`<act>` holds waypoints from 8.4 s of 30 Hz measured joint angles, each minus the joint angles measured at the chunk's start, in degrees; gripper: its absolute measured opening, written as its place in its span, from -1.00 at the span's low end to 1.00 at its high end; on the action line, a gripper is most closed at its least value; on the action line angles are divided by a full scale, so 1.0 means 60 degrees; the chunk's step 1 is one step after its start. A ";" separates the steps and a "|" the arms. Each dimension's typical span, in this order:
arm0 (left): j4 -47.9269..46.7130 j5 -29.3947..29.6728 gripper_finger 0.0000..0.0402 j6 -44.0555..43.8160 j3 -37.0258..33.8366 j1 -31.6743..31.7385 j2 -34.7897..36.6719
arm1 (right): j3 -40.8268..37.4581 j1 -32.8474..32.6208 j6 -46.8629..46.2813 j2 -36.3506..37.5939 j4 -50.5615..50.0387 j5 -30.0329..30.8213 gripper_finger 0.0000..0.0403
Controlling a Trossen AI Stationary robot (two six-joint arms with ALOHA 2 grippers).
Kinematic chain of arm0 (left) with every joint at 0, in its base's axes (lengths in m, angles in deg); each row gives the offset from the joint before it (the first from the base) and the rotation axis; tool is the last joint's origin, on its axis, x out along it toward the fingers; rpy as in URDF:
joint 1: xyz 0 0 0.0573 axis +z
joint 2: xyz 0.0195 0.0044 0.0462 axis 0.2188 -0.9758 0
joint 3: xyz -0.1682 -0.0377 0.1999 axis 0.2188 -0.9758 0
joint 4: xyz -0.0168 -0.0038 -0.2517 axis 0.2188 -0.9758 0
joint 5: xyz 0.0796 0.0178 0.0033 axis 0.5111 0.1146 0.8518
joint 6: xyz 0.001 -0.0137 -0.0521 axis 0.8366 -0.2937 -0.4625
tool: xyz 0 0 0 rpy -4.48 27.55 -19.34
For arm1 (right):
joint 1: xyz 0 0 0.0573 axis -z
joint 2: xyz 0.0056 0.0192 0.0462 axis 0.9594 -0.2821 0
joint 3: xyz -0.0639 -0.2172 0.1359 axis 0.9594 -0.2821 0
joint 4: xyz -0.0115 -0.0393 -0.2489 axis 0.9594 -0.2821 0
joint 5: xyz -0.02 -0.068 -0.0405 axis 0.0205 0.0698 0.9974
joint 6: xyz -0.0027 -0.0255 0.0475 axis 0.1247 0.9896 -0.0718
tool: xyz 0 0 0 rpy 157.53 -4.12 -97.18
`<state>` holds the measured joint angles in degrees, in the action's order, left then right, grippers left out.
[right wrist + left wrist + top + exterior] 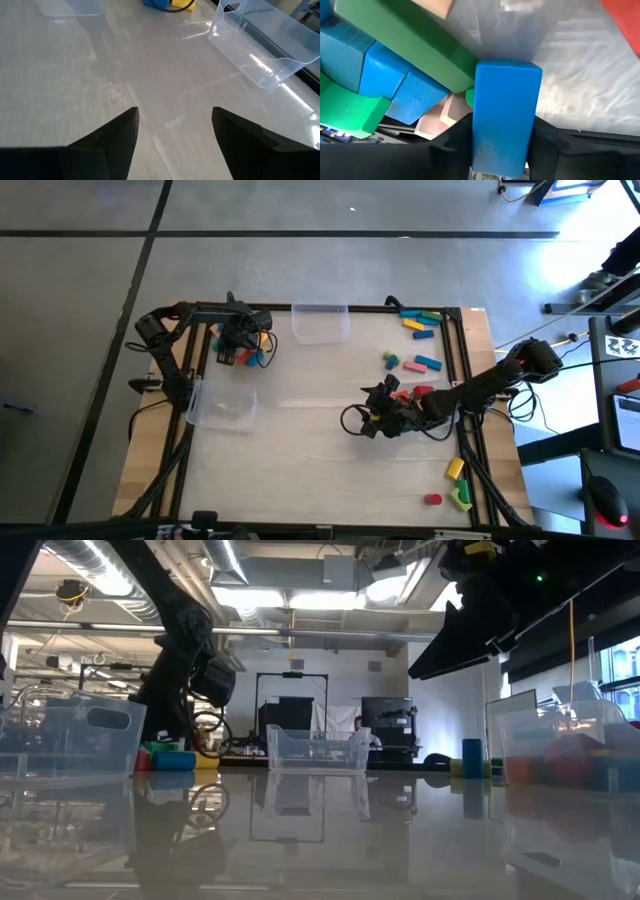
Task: Sort blocks by size
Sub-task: Put the blue arch block into the bottom right transparent bin, then put the green arch block into the bottom right transparent bin
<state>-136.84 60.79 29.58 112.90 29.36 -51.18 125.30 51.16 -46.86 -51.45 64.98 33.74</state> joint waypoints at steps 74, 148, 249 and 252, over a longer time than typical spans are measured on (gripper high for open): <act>1.2866 -0.6519 -0.30 -0.8871 0.0222 -0.7189 0.1485 | 0.0015 -0.0004 1.0492 -0.0058 0.6342 0.0743 0.25; 1.3439 -0.6265 -0.34 -0.8269 0.0229 -0.7235 0.1146 | 0.0004 -0.1302 1.0060 0.0608 0.4484 0.4055 -0.80; -0.3229 0.0189 0.09 -0.7532 0.8943 -0.3642 0.2027 | 0.0011 -0.3253 0.2951 0.4135 -0.0105 0.2902 -0.80; -0.3663 0.0182 0.09 -0.7802 0.8927 -0.2846 0.2030 | 0.0011 -0.3253 0.2914 0.4132 -0.0098 0.2903 -0.80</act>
<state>-158.81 61.88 -17.23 166.46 12.28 -39.00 125.37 31.64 -29.37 -26.66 64.39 51.16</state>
